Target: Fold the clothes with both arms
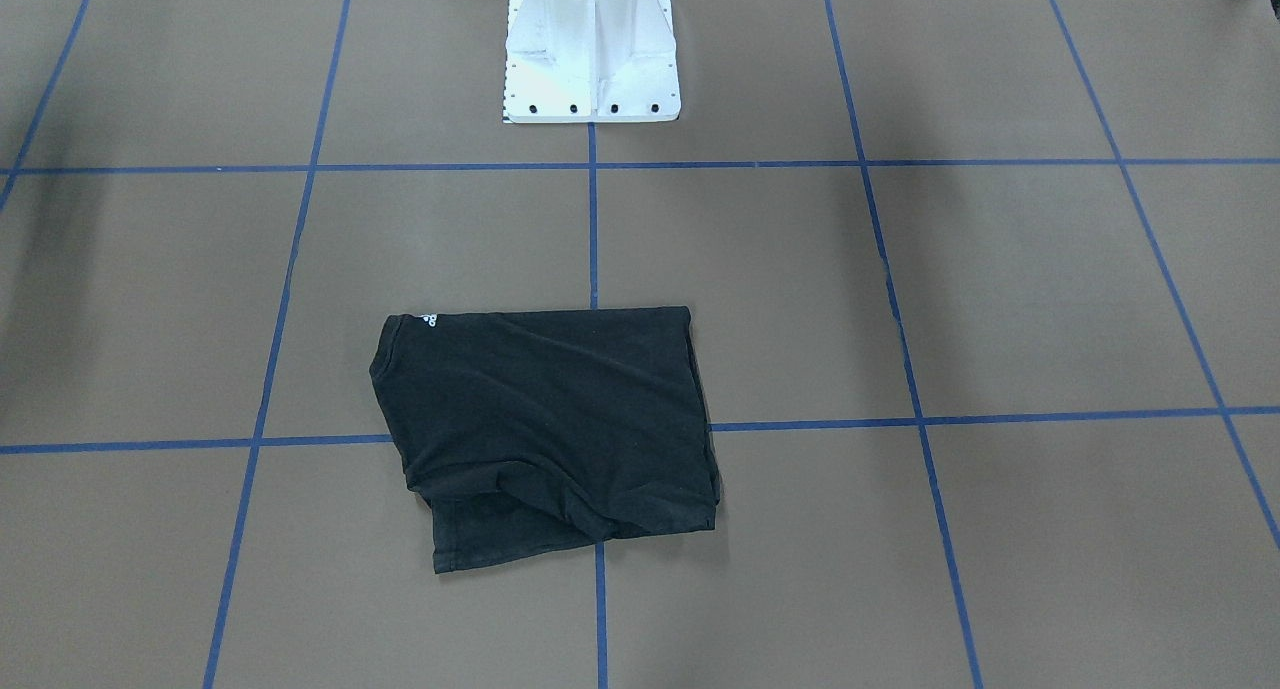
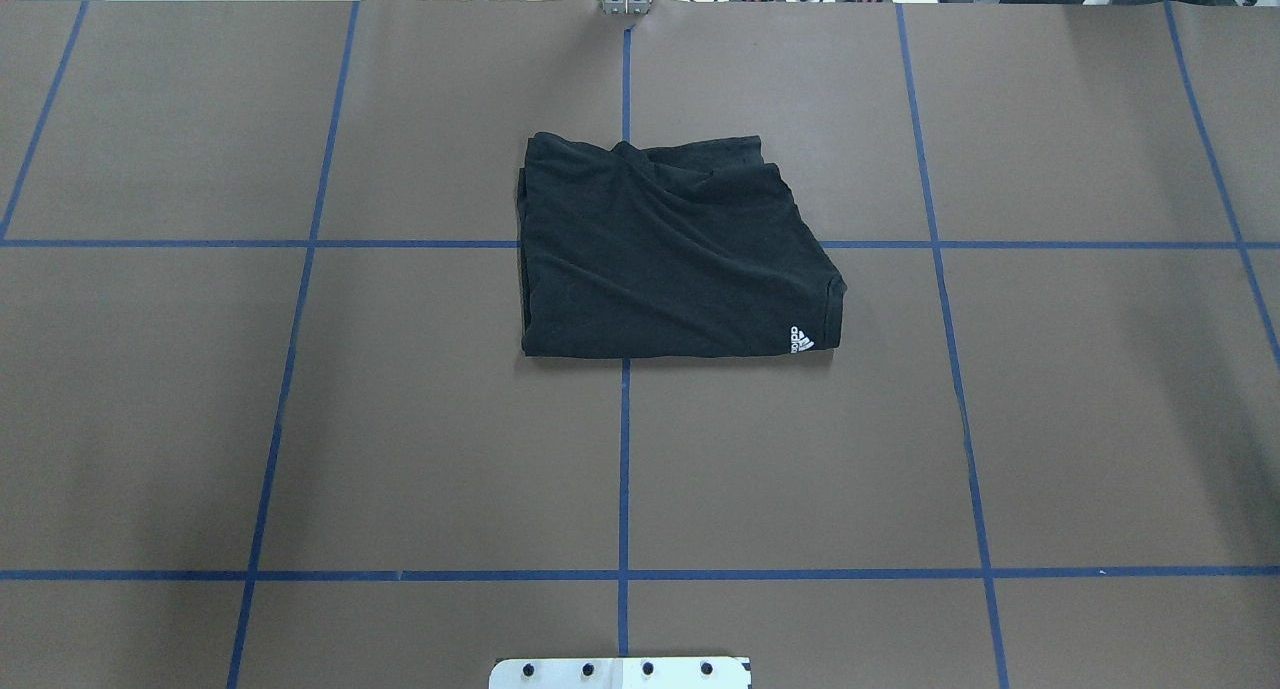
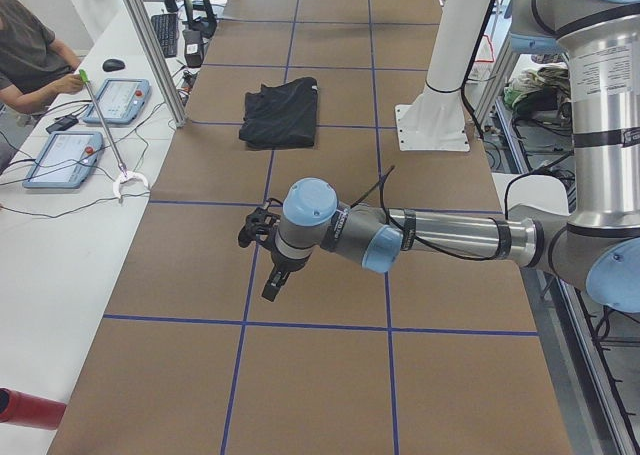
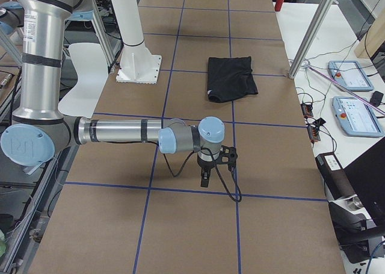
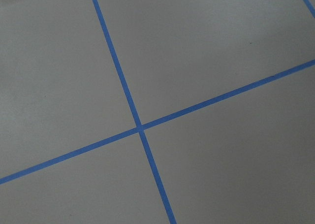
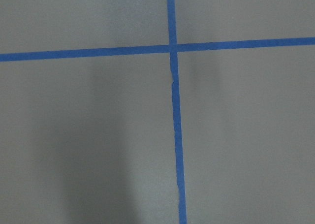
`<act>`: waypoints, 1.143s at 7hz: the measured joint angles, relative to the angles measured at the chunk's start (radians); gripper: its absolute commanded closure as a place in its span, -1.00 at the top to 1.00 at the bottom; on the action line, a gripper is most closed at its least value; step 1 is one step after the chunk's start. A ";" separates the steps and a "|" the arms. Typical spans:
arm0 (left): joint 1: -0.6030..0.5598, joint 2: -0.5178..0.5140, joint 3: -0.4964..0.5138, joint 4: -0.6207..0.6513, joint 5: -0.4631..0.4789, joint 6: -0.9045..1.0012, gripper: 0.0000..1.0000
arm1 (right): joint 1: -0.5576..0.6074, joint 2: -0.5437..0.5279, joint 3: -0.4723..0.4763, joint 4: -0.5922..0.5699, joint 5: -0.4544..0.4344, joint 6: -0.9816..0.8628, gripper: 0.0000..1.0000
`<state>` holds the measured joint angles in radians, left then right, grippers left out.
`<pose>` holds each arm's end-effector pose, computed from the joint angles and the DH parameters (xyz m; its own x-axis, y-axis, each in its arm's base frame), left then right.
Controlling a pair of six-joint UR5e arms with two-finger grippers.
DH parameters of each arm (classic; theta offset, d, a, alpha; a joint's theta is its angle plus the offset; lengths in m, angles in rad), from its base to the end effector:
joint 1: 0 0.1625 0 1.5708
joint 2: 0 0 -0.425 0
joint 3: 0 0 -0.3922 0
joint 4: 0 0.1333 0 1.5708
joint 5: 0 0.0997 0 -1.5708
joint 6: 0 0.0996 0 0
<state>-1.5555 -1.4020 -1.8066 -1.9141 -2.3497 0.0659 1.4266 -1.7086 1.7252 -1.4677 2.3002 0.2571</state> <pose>-0.0566 -0.4405 0.5804 0.7049 0.3508 -0.6165 -0.0606 0.8957 0.4404 0.0028 -0.4467 0.6388 0.7388 0.0701 0.6703 -0.0467 0.9975 -0.0528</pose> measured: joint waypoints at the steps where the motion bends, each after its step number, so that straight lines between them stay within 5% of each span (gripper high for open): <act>1: 0.000 0.000 0.000 -0.001 -0.001 0.000 1.00 | 0.000 0.002 0.000 0.001 0.008 0.000 1.00; 8: 0.004 -0.017 -0.037 -0.001 -0.001 -0.001 1.00 | 0.053 -0.012 0.069 0.003 0.017 0.000 1.00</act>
<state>-1.5519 -1.4188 -1.8438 -1.9148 -2.3507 0.0653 1.4793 -1.7204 1.7944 -1.4644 2.3176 0.2574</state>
